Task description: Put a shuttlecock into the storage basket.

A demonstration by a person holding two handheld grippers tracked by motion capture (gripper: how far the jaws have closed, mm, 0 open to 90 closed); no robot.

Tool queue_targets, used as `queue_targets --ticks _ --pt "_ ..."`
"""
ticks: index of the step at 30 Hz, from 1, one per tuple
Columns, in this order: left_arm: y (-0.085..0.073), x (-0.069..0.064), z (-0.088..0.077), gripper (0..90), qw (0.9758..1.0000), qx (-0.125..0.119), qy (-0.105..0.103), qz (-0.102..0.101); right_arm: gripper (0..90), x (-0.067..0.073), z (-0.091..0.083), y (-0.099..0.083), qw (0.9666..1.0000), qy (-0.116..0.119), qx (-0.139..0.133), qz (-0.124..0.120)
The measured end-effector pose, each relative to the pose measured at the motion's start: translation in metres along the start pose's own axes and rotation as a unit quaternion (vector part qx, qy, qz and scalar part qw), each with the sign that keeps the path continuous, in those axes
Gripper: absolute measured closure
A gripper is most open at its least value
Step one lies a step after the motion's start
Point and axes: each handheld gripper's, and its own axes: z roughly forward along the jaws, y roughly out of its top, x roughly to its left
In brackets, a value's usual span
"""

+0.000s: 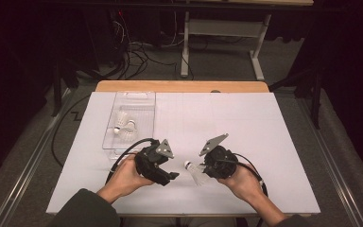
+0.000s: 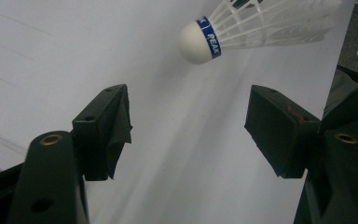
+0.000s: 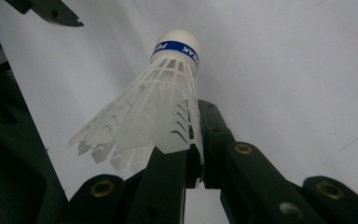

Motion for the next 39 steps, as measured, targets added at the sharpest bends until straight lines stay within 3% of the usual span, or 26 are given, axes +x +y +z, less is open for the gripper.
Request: queue_targets --ticks 15,25,39 --pt "0.009 -0.002 0.010 30.0 0.9992 0.028 -0.015 0.025 89.7 0.007 0.005 0.009 0.9997 0.017 -0.006 -0.019" --pt "0.012 -0.004 0.015 27.9 0.9984 0.040 -0.024 0.034 89.7 0.012 0.005 0.014 0.9988 0.035 -0.011 -0.032" --pt "0.013 -0.009 0.019 29.7 0.9972 0.050 -0.036 0.043 89.5 0.016 0.007 0.017 0.9973 0.042 -0.019 -0.057"
